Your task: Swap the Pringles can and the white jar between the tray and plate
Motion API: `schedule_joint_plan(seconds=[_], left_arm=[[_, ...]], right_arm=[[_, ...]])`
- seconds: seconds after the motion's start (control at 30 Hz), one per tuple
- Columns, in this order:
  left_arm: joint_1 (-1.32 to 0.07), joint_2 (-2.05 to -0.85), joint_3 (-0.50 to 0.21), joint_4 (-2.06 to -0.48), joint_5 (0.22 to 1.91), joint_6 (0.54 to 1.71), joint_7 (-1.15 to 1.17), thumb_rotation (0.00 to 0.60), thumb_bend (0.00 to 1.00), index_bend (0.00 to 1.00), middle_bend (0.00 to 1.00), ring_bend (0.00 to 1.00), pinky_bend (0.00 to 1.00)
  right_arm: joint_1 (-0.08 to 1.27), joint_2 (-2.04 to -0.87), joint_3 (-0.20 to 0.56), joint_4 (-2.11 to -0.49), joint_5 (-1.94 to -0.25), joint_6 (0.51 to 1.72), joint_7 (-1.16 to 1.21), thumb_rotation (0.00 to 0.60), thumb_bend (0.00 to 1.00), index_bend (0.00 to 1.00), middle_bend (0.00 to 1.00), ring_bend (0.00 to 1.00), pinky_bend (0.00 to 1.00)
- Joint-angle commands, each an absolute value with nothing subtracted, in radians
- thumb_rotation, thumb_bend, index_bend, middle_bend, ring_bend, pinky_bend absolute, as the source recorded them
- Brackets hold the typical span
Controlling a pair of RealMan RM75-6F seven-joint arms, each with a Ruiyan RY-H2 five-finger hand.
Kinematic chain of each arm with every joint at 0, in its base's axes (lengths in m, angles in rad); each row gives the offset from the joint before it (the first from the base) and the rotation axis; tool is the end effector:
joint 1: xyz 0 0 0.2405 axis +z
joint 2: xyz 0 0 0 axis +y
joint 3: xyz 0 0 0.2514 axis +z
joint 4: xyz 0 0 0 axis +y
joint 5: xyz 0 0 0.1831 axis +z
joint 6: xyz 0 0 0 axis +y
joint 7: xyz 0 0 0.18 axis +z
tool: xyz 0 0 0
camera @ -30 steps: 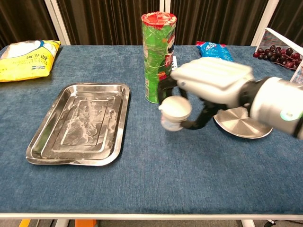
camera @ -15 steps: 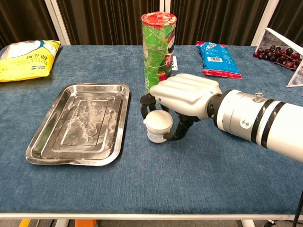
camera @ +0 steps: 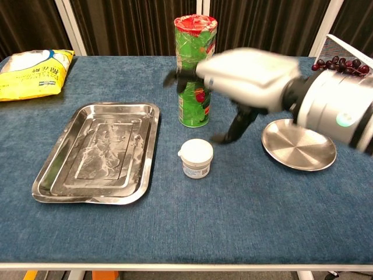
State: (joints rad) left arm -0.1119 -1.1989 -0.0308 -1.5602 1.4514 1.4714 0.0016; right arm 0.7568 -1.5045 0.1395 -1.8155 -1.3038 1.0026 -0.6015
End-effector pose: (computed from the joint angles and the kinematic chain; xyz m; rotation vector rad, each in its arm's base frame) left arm -0.3044 0.2193 0.1586 -1.3667 -0.9528 -0.9014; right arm -0.0474 -0.2979 -0.0024 2.1469 -0.6343 1.0913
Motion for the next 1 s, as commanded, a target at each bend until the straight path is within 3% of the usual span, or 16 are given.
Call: schedule_joint_plan(seconds=[0.03, 0.33, 0.5, 0.87, 1.0], left_arm=[[-0.115, -1.196, -0.031, -1.566, 1.453, 1.465, 0.006, 0.6, 0.06, 0.16, 0.15, 0.08, 0.28], [-0.123, -1.193, -0.037, -1.585, 1.457, 1.453, 0.029, 0.6, 0.06, 0.16, 0.15, 0.08, 0.28], [-0.119, -1.199, -0.036, -1.582, 1.46, 1.456, 0.024, 0.6, 0.06, 0.16, 0.15, 0.08, 0.28], [-0.108, -1.193, -0.03, -1.576, 1.466, 1.458, 0.001, 0.6, 0.06, 0.16, 0.15, 0.08, 0.28], [-0.107, -1.189, -0.029, -1.574, 1.469, 1.458, -0.006, 0.6, 0.06, 0.16, 0.15, 0.08, 0.28]], right_arm=[[0.737, -1.416, 0.171, -1.902, -1.376, 1.068, -0.565, 0.6, 0.15, 0.12, 0.19, 0.12, 0.26], [0.735, -1.322, 0.28, -1.914, -1.446, 1.165, -0.451, 0.6, 0.15, 0.1, 0.17, 0.09, 0.23], [0.789, -1.278, 0.35, -1.908, -1.225, 1.069, -0.539, 0.6, 0.11, 0.0, 0.04, 0.0, 0.06], [1.003, -1.365, 0.378, -1.74, -0.823, 0.894, -0.669, 0.6, 0.08, 0.0, 0.02, 0.0, 0.05], [1.052, -1.403, 0.363, -1.697, -0.765, 0.881, -0.681, 0.6, 0.08, 0.0, 0.03, 0.0, 0.05]])
